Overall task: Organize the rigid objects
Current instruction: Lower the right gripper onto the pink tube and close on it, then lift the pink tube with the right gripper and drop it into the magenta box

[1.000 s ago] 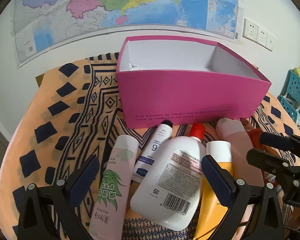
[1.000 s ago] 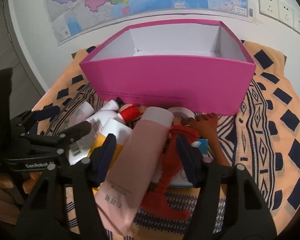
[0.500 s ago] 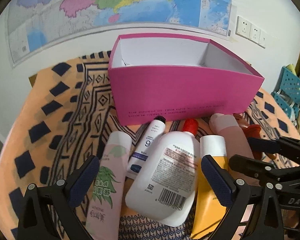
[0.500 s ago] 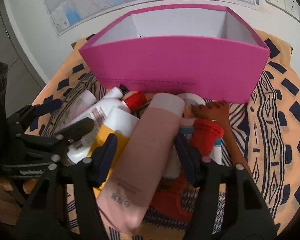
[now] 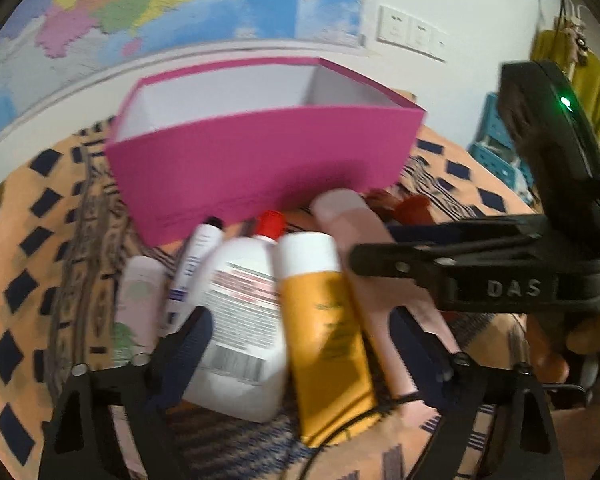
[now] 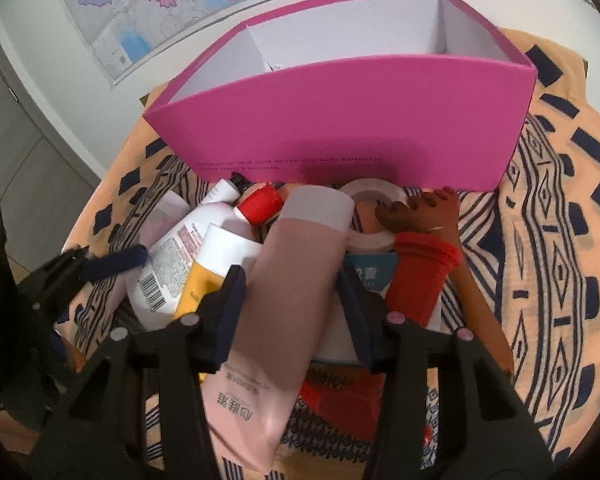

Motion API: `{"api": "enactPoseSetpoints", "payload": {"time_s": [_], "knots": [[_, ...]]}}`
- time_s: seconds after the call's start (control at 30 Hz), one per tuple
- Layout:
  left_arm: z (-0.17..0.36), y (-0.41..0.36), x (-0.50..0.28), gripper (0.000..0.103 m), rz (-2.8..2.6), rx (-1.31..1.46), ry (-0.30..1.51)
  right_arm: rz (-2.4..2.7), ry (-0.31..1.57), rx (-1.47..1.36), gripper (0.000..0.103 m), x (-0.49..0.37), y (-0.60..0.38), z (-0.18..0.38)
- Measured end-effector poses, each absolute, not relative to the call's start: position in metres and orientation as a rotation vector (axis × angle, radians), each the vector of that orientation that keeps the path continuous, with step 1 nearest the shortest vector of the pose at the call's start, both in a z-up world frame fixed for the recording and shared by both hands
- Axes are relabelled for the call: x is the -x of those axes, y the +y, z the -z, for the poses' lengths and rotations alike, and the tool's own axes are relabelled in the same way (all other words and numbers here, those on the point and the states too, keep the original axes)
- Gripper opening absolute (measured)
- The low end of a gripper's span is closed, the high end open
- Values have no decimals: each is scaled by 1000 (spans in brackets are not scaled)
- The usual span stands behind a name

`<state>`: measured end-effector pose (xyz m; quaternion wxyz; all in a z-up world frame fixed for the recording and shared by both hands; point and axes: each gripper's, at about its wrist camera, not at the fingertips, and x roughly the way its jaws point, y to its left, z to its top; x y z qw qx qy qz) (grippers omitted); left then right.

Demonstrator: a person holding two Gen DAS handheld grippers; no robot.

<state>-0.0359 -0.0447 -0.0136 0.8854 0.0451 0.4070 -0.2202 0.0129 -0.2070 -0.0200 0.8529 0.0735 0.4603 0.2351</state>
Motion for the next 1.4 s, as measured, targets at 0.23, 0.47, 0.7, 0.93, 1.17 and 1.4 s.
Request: {"api": "enactPoseSetpoints", "payload": {"time_s": [0.23, 0.47, 0.7, 0.93, 1.17, 1.4], "knots": [[15, -60, 41, 76, 566, -91, 884, -537, 976, -214, 49, -18, -215, 23], [6, -50, 48, 66, 607, -45, 891, -574, 977, -285, 43, -16, -229, 25], [6, -66, 52, 66, 695, -62, 934, -586, 988, -286, 45, -21, -227, 26], [13, -73, 44, 67, 728, -31, 994, -615, 984, -261, 46, -24, -224, 29], [22, -80, 34, 67, 750, -9, 1050, -690, 934, -349, 35, -18, -237, 26], [38, -96, 21, 65, 770, 11, 1105, -726, 955, -366, 35, -18, -238, 29]]}}
